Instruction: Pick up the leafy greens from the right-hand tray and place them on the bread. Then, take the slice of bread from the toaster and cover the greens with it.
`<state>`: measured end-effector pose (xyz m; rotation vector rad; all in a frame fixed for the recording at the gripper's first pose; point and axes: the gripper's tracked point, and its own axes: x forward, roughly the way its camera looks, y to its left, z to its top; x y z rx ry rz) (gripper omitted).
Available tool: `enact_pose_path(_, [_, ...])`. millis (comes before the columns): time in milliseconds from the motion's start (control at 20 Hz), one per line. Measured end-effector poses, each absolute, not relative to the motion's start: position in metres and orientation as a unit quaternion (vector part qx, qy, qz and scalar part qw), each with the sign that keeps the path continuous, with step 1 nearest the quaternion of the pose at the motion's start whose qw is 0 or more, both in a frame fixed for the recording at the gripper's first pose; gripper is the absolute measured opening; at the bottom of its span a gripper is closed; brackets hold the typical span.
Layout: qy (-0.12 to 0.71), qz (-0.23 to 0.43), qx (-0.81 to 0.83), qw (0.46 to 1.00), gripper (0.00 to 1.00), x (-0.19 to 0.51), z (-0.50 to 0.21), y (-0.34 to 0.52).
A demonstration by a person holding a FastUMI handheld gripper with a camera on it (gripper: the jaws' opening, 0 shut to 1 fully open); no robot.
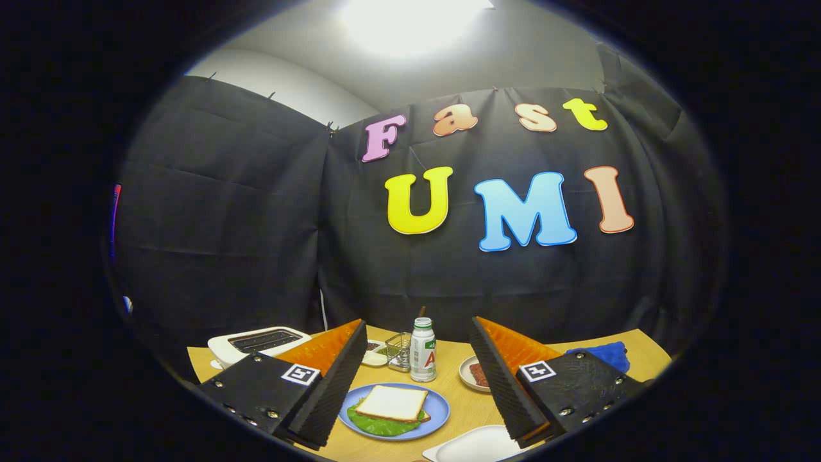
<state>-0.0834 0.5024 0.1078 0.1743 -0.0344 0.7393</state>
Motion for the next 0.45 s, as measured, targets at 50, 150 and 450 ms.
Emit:
enact_pose_path(50, [-0.022,0.357,0.083,0.93,0.97,-0.082,0.106,0.491])
enact_pose_path(150, [-0.032,0.346,0.074,0.935,0.97,-0.08,0.1,0.46])
enact_pose_path(450, [-0.055,0.308,0.08,0.946,0.97,-0.056,0.099,0.335])
